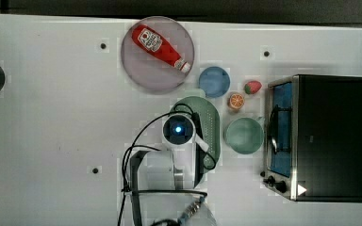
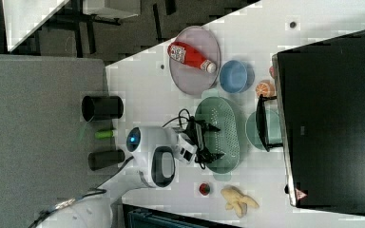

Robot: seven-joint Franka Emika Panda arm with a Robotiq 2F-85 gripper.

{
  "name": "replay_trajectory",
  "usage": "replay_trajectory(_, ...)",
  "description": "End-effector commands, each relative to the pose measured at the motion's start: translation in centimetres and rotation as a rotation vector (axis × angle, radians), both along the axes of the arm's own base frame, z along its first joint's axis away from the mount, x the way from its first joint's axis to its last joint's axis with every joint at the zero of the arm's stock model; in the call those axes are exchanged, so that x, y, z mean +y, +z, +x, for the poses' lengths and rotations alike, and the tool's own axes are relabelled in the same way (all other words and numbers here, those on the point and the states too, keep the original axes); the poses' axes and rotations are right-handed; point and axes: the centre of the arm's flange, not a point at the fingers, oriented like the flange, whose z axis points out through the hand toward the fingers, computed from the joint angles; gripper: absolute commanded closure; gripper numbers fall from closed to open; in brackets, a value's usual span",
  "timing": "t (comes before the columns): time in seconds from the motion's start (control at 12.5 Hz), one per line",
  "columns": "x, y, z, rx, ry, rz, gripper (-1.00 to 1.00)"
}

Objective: Drag strainer right to left.

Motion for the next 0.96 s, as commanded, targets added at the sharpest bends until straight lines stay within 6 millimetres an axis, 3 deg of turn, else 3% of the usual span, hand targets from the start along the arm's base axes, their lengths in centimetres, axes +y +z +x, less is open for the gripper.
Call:
replay_trajectory(0.08, 1.4, 2.4, 1.5, -0.1, -0.14, -0.007, -1.0)
replay_trajectory(0.4, 3.9, 2.4, 1.4, -0.101, -0.094, 0.003, -1.0)
replay_trajectory(0.96, 9.9, 2.6, 0.7, -0.083, -0.063, 0.053, -1.0)
